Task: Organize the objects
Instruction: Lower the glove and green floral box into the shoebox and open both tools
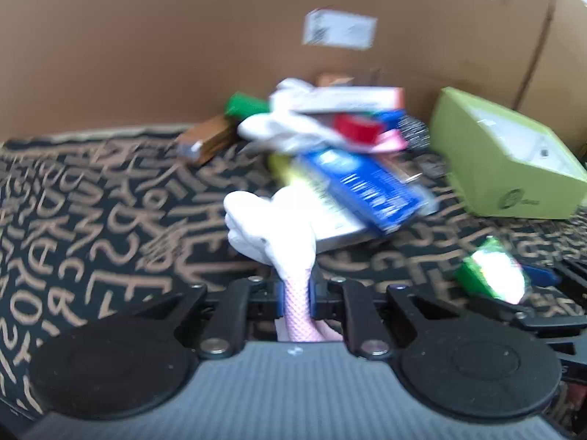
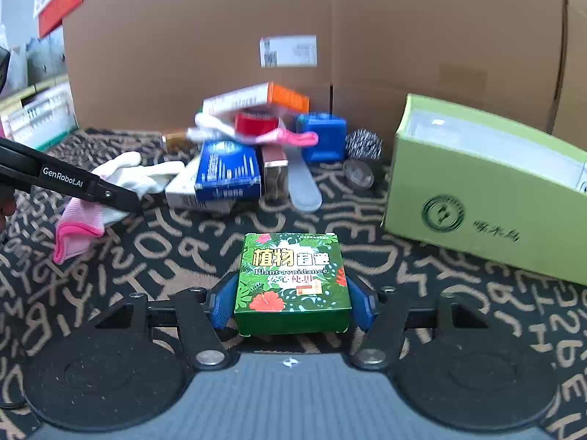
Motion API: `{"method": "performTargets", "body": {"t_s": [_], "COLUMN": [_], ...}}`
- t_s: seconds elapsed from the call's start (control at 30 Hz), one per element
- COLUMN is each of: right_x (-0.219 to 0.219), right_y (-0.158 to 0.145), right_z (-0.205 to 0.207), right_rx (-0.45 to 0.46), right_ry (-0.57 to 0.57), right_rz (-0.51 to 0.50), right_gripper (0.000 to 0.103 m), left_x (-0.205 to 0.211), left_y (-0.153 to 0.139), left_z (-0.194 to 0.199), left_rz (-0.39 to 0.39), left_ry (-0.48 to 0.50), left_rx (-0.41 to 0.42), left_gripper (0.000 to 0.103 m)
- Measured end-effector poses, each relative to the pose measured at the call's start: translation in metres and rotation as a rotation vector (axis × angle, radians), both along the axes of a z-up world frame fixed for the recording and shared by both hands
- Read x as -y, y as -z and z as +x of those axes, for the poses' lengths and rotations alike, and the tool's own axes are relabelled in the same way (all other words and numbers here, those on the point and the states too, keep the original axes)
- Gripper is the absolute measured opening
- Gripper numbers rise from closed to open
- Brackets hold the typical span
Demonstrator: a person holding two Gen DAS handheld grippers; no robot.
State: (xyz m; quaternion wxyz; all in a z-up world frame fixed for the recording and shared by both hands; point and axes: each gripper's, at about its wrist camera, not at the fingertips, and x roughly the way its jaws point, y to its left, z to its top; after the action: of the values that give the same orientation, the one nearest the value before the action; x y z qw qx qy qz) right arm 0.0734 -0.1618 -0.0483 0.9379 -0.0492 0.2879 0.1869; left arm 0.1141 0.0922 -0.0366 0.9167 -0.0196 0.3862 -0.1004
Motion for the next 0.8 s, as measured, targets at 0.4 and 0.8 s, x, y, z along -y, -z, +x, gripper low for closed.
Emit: {"method": "performTargets", "body": {"t_s": [0.4,0.8], "right_x": [0.081,0.163], "right_y": [-0.069,-0.083], "right_z": [-0.011,0.051], "right_rx": [0.22,0.262], "right_ry": [0.166,0.381], "right_rz": [0.012,-0.141], "right_gripper": [0.066,0.066], "left_x": [0.124,0.262], "left_y": [-0.091,-0.094], "left_z": [-0.002,0.071], "left_rz": [0.027,-0.133], "left_ry": [0.33,0.435], "left_rx": [0.23,0.199], "left_gripper": [0.011,0.011]}}
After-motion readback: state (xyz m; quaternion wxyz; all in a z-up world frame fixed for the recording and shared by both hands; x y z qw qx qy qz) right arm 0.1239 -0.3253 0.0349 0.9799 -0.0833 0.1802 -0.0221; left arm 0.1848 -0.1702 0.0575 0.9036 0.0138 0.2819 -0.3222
